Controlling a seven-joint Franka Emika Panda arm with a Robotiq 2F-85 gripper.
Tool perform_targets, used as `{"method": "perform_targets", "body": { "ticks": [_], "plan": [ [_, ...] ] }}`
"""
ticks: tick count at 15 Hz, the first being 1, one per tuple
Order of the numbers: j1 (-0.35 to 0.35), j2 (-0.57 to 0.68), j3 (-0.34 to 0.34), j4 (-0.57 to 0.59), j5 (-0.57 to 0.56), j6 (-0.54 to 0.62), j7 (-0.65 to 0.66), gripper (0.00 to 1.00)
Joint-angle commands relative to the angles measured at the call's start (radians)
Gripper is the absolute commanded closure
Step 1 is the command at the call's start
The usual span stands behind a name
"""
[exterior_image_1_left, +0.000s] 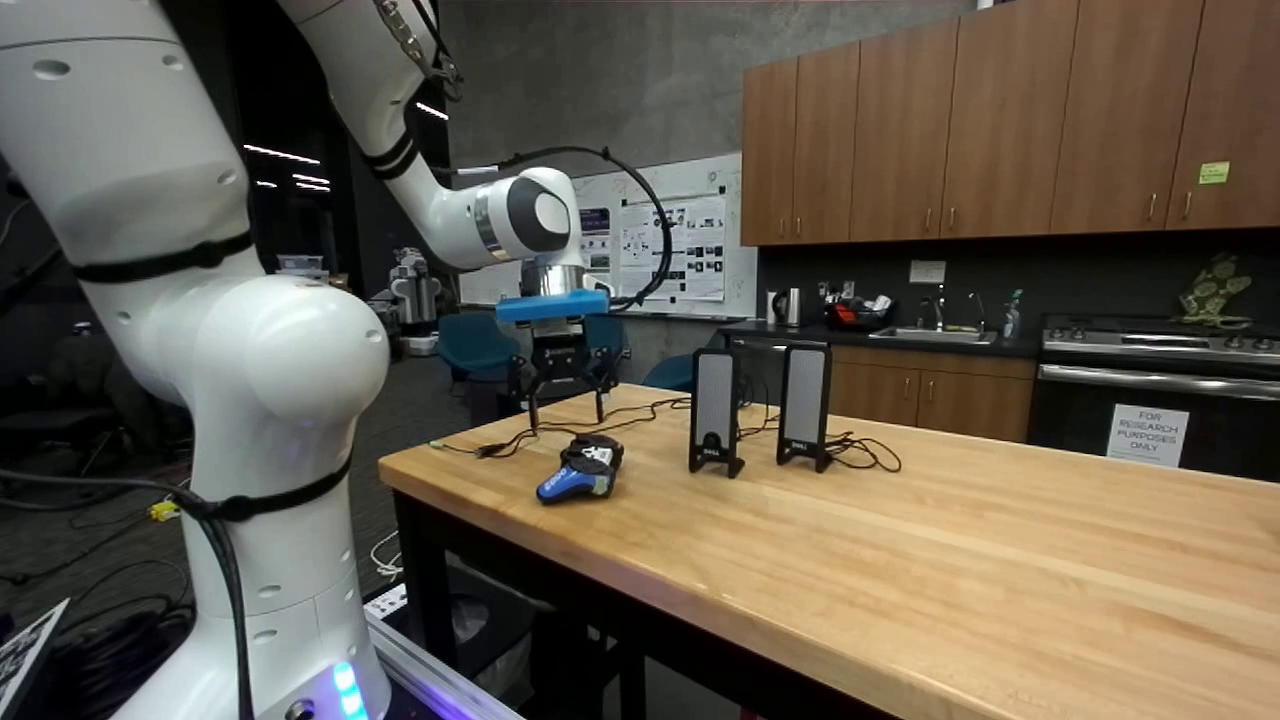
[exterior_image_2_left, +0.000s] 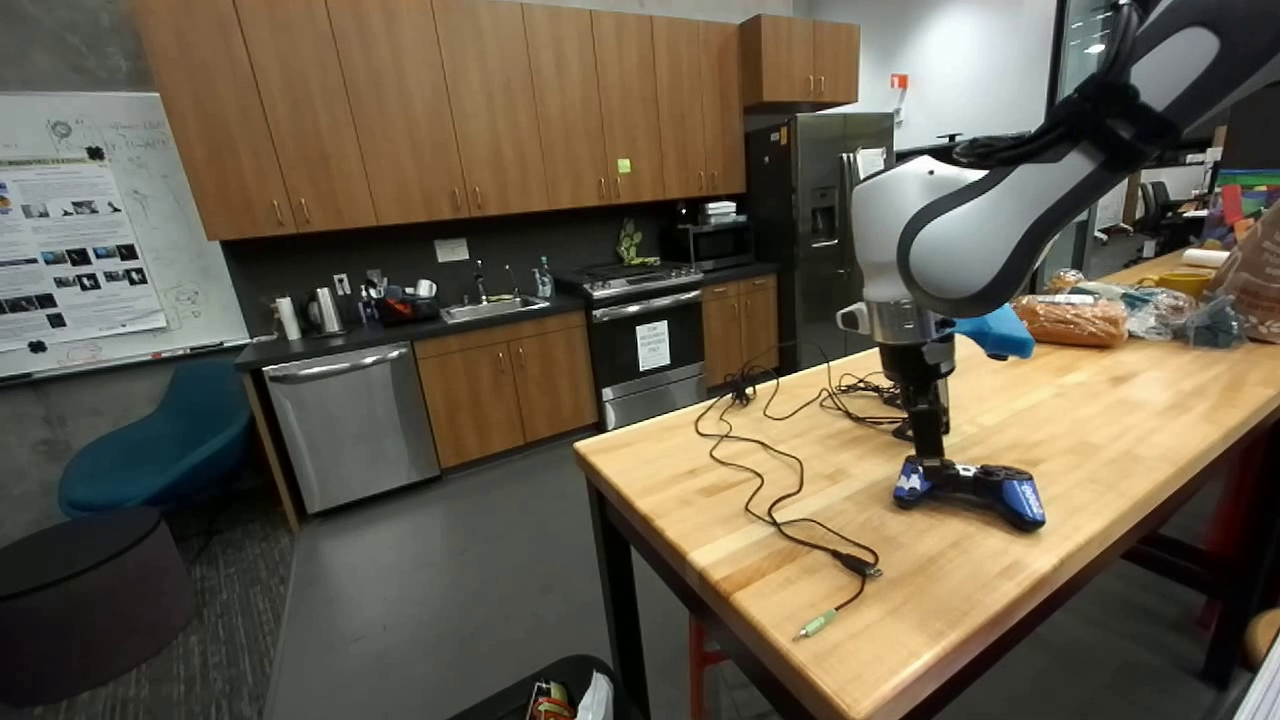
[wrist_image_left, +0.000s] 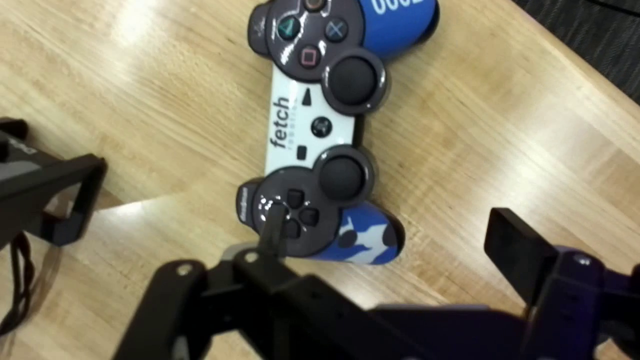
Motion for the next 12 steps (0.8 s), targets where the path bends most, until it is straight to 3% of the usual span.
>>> {"method": "perform_targets", "body": {
  "ticks": [1,8,12],
  "plan": [
    [0.043,-0.023,0.043,0.009,-0.015,-0.026,0.060,0.00],
    [0.114,0.016,0.071,0.016,0.046,-0.014,0.077,0.00],
    [0.131,0.061,0.086,0.020,0.127,0.016,0.153,0.00]
  ]
}}
